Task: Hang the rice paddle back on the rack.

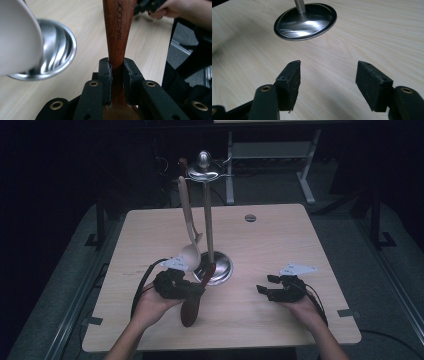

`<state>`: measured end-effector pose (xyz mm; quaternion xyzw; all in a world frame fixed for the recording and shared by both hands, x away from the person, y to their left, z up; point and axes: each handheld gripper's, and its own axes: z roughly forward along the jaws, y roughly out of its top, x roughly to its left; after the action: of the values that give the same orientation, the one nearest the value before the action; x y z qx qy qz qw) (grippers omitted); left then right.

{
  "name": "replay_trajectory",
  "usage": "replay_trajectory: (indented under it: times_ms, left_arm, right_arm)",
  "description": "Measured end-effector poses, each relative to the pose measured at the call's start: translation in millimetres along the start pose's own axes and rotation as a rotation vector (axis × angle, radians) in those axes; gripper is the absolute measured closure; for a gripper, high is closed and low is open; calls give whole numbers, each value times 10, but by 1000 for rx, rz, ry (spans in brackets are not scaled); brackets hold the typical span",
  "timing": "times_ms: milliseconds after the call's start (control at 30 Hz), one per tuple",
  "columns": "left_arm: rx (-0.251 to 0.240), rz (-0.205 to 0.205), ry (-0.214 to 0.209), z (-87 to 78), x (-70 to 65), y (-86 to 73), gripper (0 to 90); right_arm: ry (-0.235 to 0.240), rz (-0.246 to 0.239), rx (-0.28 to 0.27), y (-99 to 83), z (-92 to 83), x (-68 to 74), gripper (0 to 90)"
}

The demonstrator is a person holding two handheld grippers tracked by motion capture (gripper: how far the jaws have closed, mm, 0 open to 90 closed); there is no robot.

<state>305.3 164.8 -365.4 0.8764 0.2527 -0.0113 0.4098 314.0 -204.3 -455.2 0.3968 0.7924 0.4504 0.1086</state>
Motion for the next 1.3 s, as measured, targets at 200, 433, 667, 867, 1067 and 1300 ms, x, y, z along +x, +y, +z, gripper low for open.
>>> replay_trajectory:
  times_ms: [200, 433, 667, 867, 1067, 1300]
  left_arm:
    - [-51, 17, 27, -55, -76, 67, 783]
    - [-114, 26, 40, -116, -114, 151, 784]
    - [-157, 21, 69, -157, -173, 270, 783]
    - [-186, 21, 83, -184, -199, 390, 783]
    - [-199, 29, 124, -168, -225, 464, 783]
    - [-231, 32, 159, -123, -261, 515, 783]
  right_arm:
    - [13, 4, -28, 64, -54, 69, 402]
    - [43, -3, -58, 186, -141, 194, 424]
    - [78, 17, -80, 391, -217, 290, 492]
    - [118, 34, -114, 587, -270, 336, 566]
    - [131, 7, -138, 763, -318, 392, 599]
    - [197, -13, -202, 1027, -389, 550, 609]
